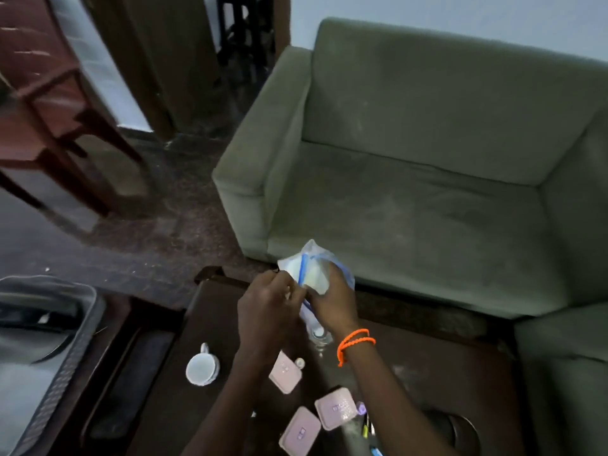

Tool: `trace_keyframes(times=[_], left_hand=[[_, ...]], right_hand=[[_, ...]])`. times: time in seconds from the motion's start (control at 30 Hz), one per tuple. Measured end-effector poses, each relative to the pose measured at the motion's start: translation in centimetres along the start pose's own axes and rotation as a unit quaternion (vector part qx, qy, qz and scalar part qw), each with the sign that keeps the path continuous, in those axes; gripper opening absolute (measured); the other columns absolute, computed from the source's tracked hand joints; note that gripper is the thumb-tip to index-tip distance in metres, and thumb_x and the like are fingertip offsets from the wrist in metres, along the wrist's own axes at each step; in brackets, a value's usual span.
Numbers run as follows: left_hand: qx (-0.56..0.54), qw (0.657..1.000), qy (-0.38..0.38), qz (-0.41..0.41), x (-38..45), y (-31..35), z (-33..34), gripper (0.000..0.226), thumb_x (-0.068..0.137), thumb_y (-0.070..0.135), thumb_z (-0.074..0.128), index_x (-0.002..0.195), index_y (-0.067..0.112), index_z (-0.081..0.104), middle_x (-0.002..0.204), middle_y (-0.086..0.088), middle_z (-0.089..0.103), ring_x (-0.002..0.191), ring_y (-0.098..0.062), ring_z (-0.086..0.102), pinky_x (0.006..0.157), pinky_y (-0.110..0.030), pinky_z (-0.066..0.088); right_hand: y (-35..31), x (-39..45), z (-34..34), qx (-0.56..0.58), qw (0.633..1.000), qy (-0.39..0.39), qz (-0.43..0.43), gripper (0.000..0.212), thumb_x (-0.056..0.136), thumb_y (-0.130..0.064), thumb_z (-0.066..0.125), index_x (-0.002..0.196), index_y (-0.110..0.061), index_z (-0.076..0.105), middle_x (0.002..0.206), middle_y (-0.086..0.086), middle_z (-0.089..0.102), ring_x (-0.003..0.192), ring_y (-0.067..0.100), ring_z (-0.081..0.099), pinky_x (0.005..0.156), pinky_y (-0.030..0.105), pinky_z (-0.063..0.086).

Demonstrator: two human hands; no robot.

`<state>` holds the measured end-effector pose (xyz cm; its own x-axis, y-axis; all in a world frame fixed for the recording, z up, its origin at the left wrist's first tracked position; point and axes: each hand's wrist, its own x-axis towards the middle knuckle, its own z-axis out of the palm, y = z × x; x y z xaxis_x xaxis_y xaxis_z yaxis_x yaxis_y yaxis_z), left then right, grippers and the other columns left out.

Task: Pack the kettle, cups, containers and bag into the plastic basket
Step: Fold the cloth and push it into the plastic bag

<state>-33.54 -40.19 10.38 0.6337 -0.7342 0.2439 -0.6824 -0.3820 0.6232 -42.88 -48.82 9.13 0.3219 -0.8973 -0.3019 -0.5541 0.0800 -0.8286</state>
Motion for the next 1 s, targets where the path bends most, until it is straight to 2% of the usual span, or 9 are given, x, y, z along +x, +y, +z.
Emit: trace_keyframes(times=[0.2, 0.37, 0.43, 0.53, 0.7, 0.8, 0.87, 0.93, 1.0], left_hand=[[-0.121, 0.978, -0.081, -0.147, -1.6, 1.5, 5.8, 0.012, 0.073, 0.013, 0.077, 0.066, 0.018, 0.069, 0.06, 0.008, 0.068, 0.06, -0.007, 0.064, 0.066, -0.034, 0.054], [-0.146, 0.943, -0.126, -0.27, -6.4, -1.2, 9.7, 0.02, 0.079, 0.017, 0.073, 0.063, 0.027, 0.069, 0.062, 0.011, 0.07, 0.067, -0.003, 0.067, 0.064, -0.023, 0.046], [-0.158, 0.925, -0.155, -0.31, -8.1, -2.1, 10.7, 0.02, 0.081, 0.02, 0.072, 0.062, 0.025, 0.069, 0.06, 0.007, 0.07, 0.065, -0.012, 0.069, 0.065, -0.031, 0.049], [-0.246, 0.867, -0.214, -0.377, -9.1, -2.2, 11.5, 0.02, 0.086, 0.024, 0.072, 0.07, 0.011, 0.073, 0.067, -0.012, 0.072, 0.069, -0.025, 0.07, 0.074, -0.044, 0.059], [-0.397, 0.769, -0.321, -0.386, -7.2, 0.3, 11.9, 0.023, 0.089, 0.029, 0.077, 0.089, 0.006, 0.078, 0.077, -0.012, 0.076, 0.072, -0.016, 0.073, 0.064, -0.034, 0.06], [-0.401, 0.784, -0.33, -0.34, -5.7, 1.4, 11.9, 0.014, 0.092, 0.018, 0.072, 0.091, 0.006, 0.078, 0.074, -0.006, 0.074, 0.068, -0.011, 0.068, 0.057, -0.026, 0.054], [-0.381, 0.82, -0.324, -0.28, -4.8, 1.9, 11.7, 0.016, 0.092, 0.017, 0.071, 0.081, 0.007, 0.079, 0.068, -0.002, 0.072, 0.064, -0.007, 0.063, 0.056, -0.021, 0.047], [-0.338, 0.863, -0.301, -0.224, -4.2, 2.4, 11.7, 0.028, 0.091, 0.021, 0.073, 0.067, 0.008, 0.074, 0.059, -0.001, 0.067, 0.056, -0.005, 0.056, 0.055, -0.022, 0.043], [-0.32, 0.887, -0.256, -0.214, -3.8, 2.6, 11.8, 0.033, 0.091, 0.024, 0.071, 0.064, 0.005, 0.067, 0.057, -0.009, 0.065, 0.055, -0.008, 0.054, 0.057, -0.03, 0.045]], right_hand=[[7.8, 0.2, -2.8, -0.02, 0.993, -0.078, 0.084, 0.127, 0.074, -0.01, 0.087, 0.16, -0.014, -0.005, 0.17, 0.009, 0.006, 0.157, 0.022, 0.013, 0.119, 0.019, 0.014], [14.2, -1.3, -2.0, -0.057, 0.985, -0.066, 0.151, 0.128, 0.079, 0.017, 0.058, 0.133, -0.043, -0.041, 0.164, 0.022, 0.024, 0.152, 0.032, 0.028, 0.121, 0.035, 0.03], [14.7, -1.9, -1.9, -0.053, 0.988, -0.043, 0.136, 0.121, 0.075, 0.02, 0.053, 0.152, -0.034, -0.023, 0.167, 0.013, 0.025, 0.147, 0.028, 0.039, 0.11, 0.025, 0.042], [14.3, -2.3, -2.2, -0.048, 0.997, -0.008, 0.052, 0.115, 0.07, 0.021, 0.052, 0.161, -0.026, 0.0, 0.17, -0.004, 0.009, 0.147, 0.011, 0.036, 0.096, 0.0, 0.034], [12.2, -2.6, -3.7, -0.046, 0.998, -0.028, -0.036, 0.111, 0.079, 0.003, 0.058, 0.161, -0.032, -0.007, 0.154, 0.015, 0.046, 0.096, 0.015, 0.064, 0.066, -0.002, 0.037], [11.1, -2.3, -4.9, -0.047, 0.995, -0.058, -0.059, 0.12, 0.076, 0.003, 0.064, 0.159, -0.035, -0.015, 0.13, 0.026, 0.063, 0.09, 0.012, 0.068, 0.066, -0.001, 0.039], [10.9, -1.9, -5.4, -0.03, 0.995, -0.084, -0.043, 0.129, 0.073, 0.001, 0.071, 0.157, -0.041, -0.018, 0.108, 0.019, 0.07, 0.075, -0.001, 0.067, 0.067, 0.015, 0.05], [11.1, -1.7, -5.8, 0.066, 0.992, -0.105, -0.013, 0.12, 0.075, 0.007, 0.072, 0.161, -0.033, -0.002, 0.118, 0.005, 0.064, 0.097, -0.006, 0.064, 0.078, 0.02, 0.055], [11.1, -1.5, -6.4, 0.145, 0.988, -0.06, 0.01, 0.084, 0.081, 0.011, 0.068, 0.147, -0.03, 0.037, 0.135, -0.001, 0.059, 0.128, 0.004, 0.056, 0.093, 0.02, 0.051]])
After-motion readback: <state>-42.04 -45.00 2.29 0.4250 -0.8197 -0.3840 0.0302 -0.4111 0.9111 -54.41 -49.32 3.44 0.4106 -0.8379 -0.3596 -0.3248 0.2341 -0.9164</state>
